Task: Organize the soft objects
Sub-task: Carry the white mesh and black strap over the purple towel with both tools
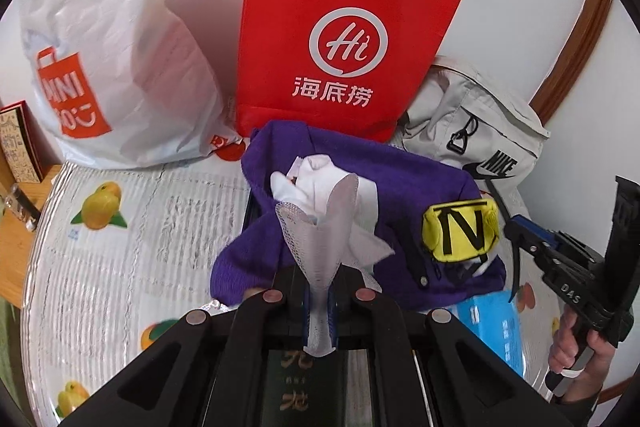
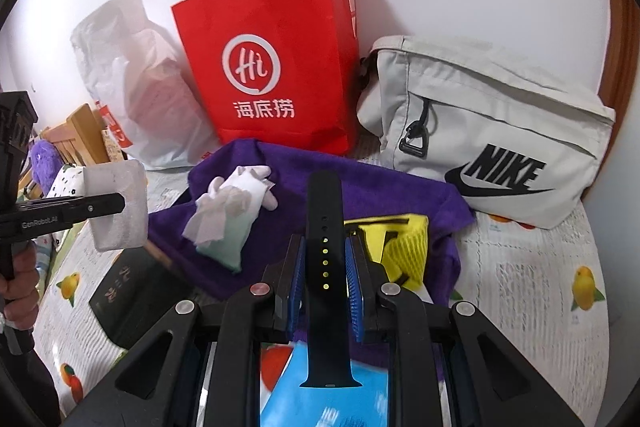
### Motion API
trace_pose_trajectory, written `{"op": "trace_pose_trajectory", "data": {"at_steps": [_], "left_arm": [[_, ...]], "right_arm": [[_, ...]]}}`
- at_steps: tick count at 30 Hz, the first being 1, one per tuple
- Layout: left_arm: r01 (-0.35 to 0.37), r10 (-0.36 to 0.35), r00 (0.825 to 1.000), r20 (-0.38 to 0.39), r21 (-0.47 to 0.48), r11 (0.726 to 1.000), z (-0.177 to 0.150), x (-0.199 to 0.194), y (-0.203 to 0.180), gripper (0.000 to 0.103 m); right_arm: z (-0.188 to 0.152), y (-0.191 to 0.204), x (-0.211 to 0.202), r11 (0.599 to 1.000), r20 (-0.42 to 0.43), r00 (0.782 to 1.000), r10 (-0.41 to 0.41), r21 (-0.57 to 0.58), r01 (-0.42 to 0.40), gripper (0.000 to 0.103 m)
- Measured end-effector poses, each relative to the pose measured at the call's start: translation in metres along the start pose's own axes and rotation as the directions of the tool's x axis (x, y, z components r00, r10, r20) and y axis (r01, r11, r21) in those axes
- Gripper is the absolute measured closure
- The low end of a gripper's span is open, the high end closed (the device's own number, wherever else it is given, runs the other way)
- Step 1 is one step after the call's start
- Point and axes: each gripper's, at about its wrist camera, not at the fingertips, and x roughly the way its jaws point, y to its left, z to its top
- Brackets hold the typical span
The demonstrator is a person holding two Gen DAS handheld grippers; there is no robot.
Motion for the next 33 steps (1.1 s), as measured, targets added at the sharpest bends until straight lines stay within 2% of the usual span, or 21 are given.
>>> {"op": "trace_pose_trajectory", "data": {"at_steps": [16,23,27,33], "left_arm": [[0.031,-0.031,0.999,-0.028,0.002,1.0,0.023,0.04,-0.002,0.096],[0.063,-0.062,0.997,-0.049,0.013,0.998,0.028,0.055,-0.011,0.096],[0.09,-0.088,0.994,-0.062,0.026,0.996,0.031,0.063,-0.021,0.096],[0.121,-0.114,0.987,-0.113,0.054,0.991,0.035,0.084,-0.039,0.096]], "right_arm": [[0.017,-0.01,0.082,1.0,-0.152,0.988,0.008,-0.009,-0.009,0.083],[0.015,-0.019,0.095,1.0,-0.201,0.979,0.013,0.023,-0.009,0.082],[0.015,-0.019,0.085,0.999,-0.174,0.984,0.033,0.025,-0.029,0.061],[0.01,-0.021,0.059,1.0,-0.142,0.99,0.021,0.026,-0.017,0.059]]}}
